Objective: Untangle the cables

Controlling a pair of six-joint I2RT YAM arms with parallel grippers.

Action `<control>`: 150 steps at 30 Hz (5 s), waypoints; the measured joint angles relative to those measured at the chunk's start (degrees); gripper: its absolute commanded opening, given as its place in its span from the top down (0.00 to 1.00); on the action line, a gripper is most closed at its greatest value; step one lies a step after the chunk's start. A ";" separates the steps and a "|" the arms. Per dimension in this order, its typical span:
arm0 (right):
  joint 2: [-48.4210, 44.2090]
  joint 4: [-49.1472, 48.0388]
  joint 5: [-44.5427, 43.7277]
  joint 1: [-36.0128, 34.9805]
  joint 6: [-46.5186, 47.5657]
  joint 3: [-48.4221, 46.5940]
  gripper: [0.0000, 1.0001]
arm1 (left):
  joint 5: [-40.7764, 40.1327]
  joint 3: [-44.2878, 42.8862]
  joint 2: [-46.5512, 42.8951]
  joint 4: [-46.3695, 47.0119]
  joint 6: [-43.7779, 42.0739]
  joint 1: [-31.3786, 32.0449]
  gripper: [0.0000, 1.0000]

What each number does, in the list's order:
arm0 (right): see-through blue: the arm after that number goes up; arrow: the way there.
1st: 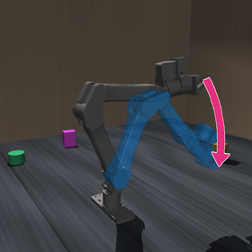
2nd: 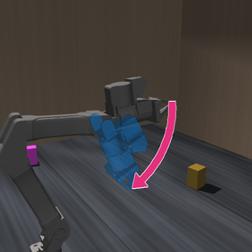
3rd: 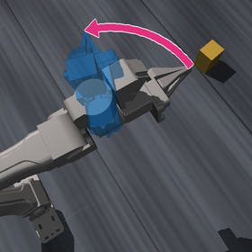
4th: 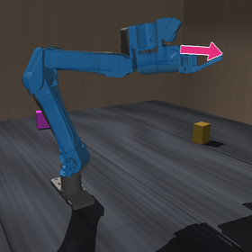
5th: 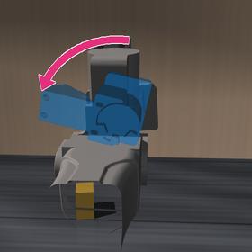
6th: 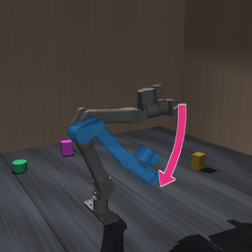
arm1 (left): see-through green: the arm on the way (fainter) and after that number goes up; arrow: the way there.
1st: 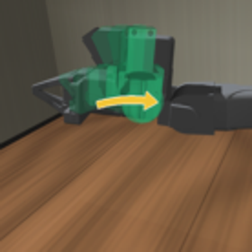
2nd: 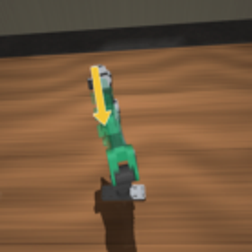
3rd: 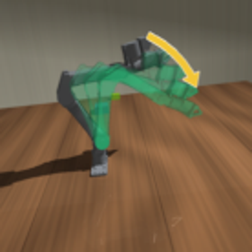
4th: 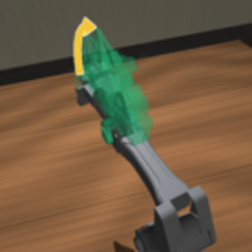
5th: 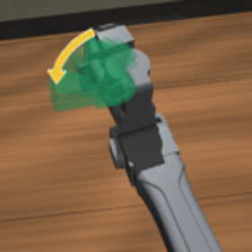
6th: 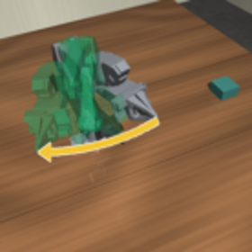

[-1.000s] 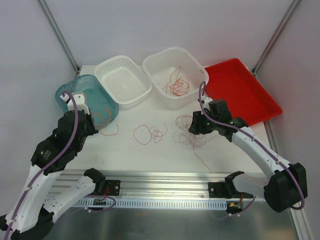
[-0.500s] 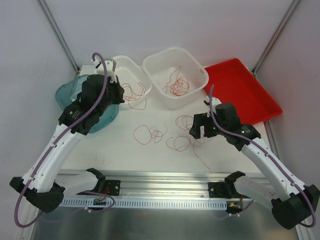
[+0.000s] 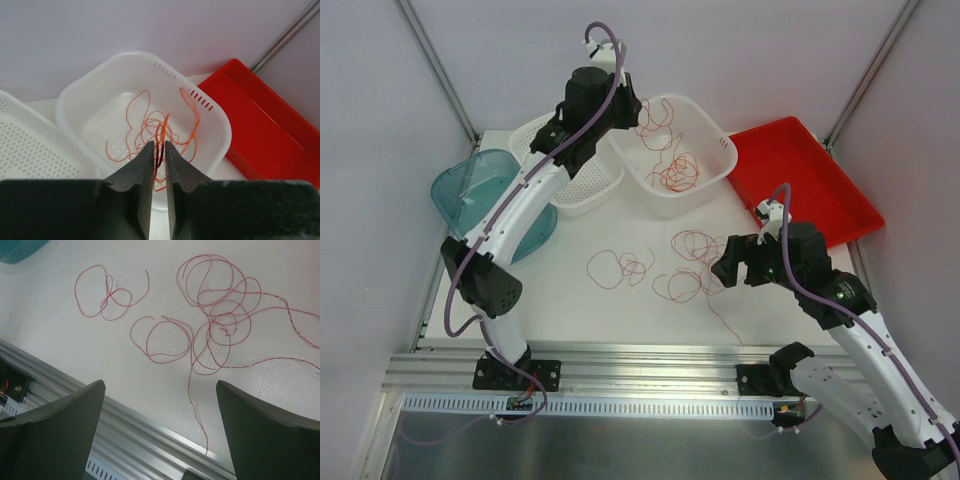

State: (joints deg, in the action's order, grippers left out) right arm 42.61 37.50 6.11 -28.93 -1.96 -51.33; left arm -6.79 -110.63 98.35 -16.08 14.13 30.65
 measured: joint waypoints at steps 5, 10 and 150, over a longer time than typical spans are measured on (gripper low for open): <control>-2.29 2.25 -0.90 0.00 -0.15 0.02 0.02 | 3.39 -8.76 11.80 2.19 0.07 0.00 0.34; -3.41 3.54 -1.57 0.00 -0.17 0.04 0.00 | 4.96 -10.73 17.22 2.80 -1.05 0.00 0.01; 12.15 0.46 -4.37 -1.33 -1.75 1.51 0.00 | 0.04 -8.04 25.31 -4.02 -13.44 -22.64 0.17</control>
State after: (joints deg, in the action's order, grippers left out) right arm 54.76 37.95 1.74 -30.26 -3.70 -49.82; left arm -6.74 -118.67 123.66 -20.10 0.69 8.01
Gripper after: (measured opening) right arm 0.994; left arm 0.686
